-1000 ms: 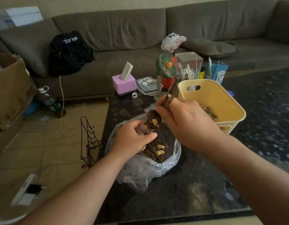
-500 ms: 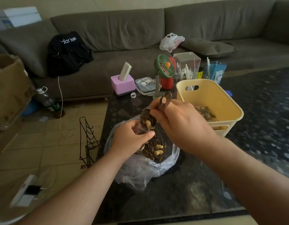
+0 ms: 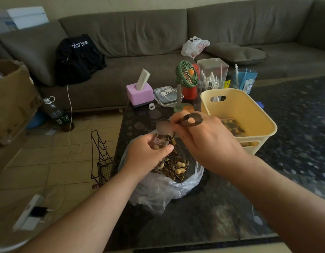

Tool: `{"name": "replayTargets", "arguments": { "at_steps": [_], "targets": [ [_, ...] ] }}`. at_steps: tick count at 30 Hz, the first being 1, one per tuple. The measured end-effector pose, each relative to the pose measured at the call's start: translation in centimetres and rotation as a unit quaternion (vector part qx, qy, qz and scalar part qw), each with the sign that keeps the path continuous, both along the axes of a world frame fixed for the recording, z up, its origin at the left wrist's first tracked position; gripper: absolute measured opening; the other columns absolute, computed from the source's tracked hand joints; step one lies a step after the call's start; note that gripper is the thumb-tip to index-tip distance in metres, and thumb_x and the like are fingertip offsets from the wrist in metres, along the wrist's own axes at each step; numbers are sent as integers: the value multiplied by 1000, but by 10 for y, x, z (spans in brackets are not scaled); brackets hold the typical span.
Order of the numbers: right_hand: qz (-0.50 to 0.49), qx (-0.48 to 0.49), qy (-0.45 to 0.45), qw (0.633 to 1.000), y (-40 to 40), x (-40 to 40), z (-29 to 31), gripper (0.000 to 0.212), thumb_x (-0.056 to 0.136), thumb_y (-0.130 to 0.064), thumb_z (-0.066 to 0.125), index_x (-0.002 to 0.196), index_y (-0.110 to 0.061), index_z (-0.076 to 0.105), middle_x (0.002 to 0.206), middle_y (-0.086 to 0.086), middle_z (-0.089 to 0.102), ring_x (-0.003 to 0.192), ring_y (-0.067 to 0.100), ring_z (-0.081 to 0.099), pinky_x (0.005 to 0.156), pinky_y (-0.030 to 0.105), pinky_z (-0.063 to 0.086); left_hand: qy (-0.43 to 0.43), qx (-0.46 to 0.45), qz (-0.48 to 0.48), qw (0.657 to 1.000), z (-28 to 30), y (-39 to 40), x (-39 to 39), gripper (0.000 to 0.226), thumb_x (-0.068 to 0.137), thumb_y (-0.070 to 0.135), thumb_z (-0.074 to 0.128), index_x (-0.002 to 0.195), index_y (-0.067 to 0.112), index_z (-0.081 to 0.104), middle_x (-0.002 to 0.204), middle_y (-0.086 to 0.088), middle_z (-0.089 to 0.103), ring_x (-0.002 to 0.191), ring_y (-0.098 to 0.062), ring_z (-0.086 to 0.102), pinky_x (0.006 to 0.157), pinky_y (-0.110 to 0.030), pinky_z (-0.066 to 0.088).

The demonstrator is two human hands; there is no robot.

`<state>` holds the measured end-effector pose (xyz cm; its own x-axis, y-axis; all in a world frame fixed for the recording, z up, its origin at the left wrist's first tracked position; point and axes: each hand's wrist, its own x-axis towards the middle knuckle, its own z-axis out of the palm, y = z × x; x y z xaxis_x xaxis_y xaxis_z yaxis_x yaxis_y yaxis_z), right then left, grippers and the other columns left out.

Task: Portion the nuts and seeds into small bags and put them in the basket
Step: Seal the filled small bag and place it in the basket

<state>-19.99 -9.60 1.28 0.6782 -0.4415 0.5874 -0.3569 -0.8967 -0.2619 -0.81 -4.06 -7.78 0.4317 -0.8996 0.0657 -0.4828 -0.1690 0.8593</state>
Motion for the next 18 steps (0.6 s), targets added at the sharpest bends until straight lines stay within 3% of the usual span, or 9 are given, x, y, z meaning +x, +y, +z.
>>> {"name": "replayTargets", "arguments": {
  "at_steps": [7, 12, 13, 16, 18],
  "targets": [
    [11, -4, -32, 999, 0, -2, -2, 26, 109, -29, 45, 119, -14, 62, 97, 4, 64, 75, 24, 62, 60, 46, 55, -27, -17, -5, 999, 2, 1, 1, 25, 86, 46, 84, 108, 38, 76, 97, 21, 78, 93, 2, 72, 88, -33, 62],
    [8, -1, -46, 999, -2, -4, -6, 26, 109, -28, 45, 122, -14, 64, 100, 4, 65, 78, 25, 63, 60, 46, 55, -33, -18, -23, 999, 4, 4, 1, 16, 91, 35, 78, 106, 38, 76, 91, 17, 78, 89, -1, 73, 85, -37, 63],
    [9, -1, -53, 999, -2, -5, -6, 26, 109, -27, 46, 121, -13, 64, 101, 4, 66, 79, 25, 64, 62, 45, 55, -41, -20, -26, 999, 5, 5, 1, 18, 92, 35, 76, 108, 41, 76, 91, 17, 78, 88, -2, 73, 85, -36, 63],
    [-6, -9, -85, 996, -5, -9, -4, 26, 109, -25, 46, 118, -10, 66, 102, 5, 68, 80, 23, 63, 65, 40, 54, -34, -10, -25, 999, 4, 5, 2, 48, 95, 34, 73, 140, 49, 63, 95, 18, 78, 87, -2, 73, 79, -23, 62],
    [-29, -1, -88, 996, -8, -11, -5, 26, 109, -27, 44, 118, -13, 64, 100, 3, 67, 78, 22, 62, 64, 38, 52, -46, -7, -35, 998, 3, 5, 4, 52, 99, 33, 69, 146, 50, 58, 86, 8, 77, 78, -8, 71, 71, -16, 56]
  ]
}}
